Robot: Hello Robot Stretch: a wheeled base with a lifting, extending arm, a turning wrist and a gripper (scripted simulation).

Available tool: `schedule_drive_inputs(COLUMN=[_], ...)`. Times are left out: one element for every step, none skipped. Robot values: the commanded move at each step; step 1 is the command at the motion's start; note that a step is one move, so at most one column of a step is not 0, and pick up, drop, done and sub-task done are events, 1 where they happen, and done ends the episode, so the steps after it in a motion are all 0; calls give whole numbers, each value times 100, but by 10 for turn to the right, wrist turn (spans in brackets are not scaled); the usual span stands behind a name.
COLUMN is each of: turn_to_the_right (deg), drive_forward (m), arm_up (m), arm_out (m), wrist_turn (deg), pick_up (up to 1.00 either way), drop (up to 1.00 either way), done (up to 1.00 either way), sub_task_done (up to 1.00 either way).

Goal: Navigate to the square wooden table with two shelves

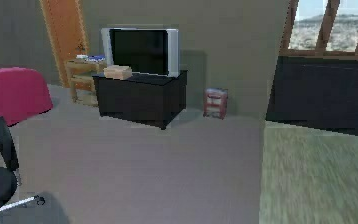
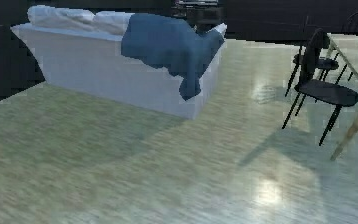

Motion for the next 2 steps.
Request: schedule_drive_inputs(turn_to_the_right=[-210, 0], drive_forward=[0, 100], arm_up=[0, 0], arm_out=[0, 0], wrist_turn=[0, 0], pick_up=[0, 0], drop=[0, 0], done=[0, 0], sub_task_done=[0, 0])
